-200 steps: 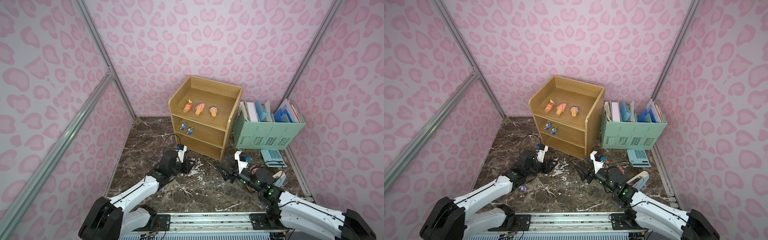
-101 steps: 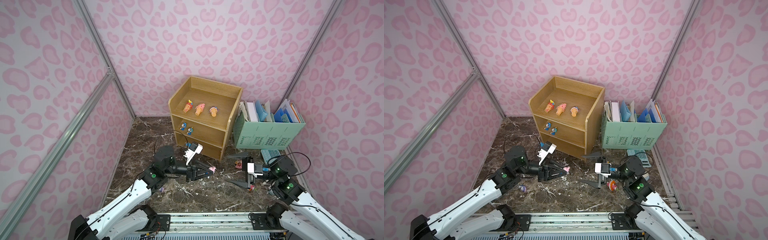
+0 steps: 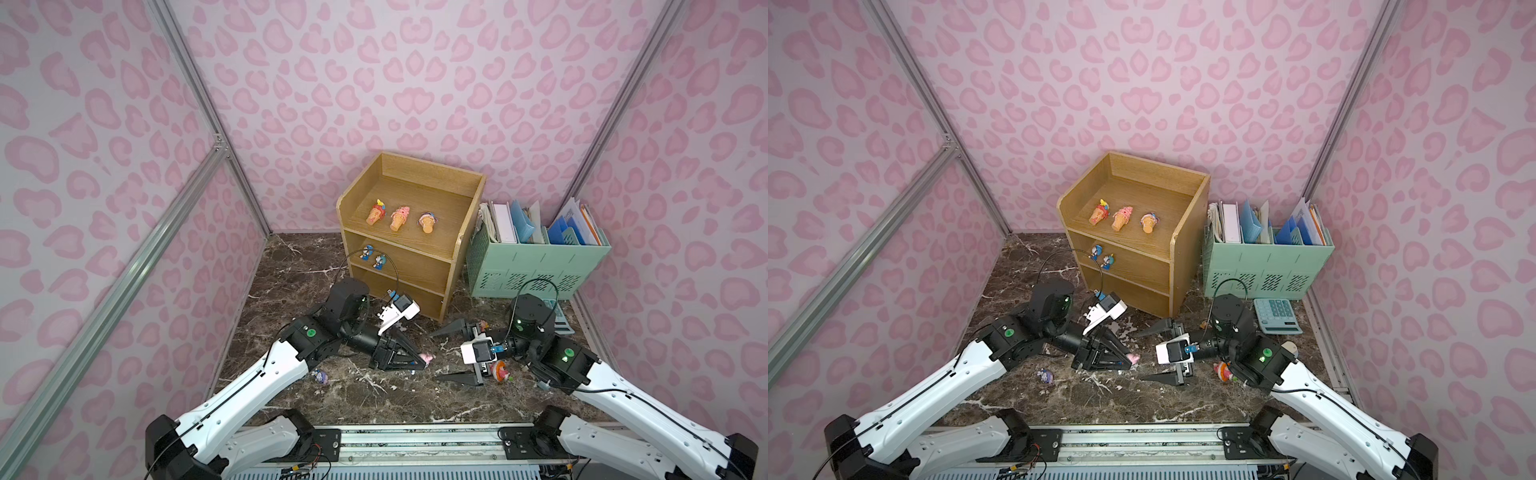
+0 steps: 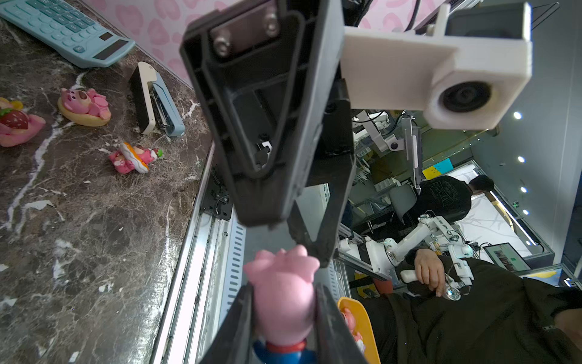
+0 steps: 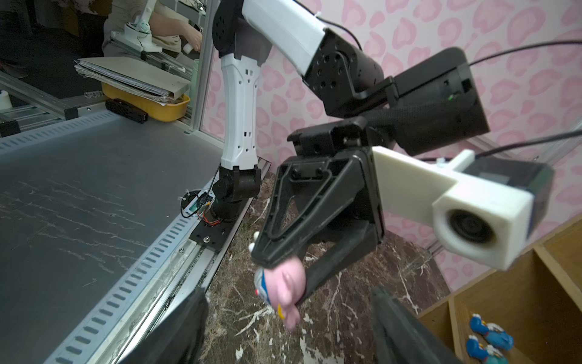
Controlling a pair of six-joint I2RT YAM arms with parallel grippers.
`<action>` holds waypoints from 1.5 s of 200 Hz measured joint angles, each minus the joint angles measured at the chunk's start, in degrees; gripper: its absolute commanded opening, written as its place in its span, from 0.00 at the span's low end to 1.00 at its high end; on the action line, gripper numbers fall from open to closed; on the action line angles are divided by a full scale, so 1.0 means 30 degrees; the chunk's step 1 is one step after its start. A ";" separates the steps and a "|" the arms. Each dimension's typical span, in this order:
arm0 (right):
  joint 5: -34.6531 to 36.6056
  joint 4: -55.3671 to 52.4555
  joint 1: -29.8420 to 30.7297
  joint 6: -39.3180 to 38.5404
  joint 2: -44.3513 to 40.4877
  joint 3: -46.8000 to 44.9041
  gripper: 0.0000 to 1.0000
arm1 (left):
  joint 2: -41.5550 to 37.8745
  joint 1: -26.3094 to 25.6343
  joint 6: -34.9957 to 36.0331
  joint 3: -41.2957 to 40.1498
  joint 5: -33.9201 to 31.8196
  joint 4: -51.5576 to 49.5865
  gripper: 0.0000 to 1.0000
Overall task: Organize plastic toys on shelves
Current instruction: Pick up the plastic toy at the center of the board.
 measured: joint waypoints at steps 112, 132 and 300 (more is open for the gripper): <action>0.1668 0.0393 0.2047 -0.0561 0.1341 0.0262 0.48 | 0.0044 -0.0117 0.0233 -0.0073 0.0510 -0.0284 0.22; 0.1909 0.0517 0.2237 -0.0568 0.1268 0.0211 0.40 | 0.0044 -0.0109 0.0138 -0.0109 0.0605 -0.0299 0.22; 0.2805 0.2514 -0.1056 0.6076 -0.0466 -0.2259 0.27 | -0.7271 0.0051 0.0044 -0.3621 -1.0601 0.2259 0.72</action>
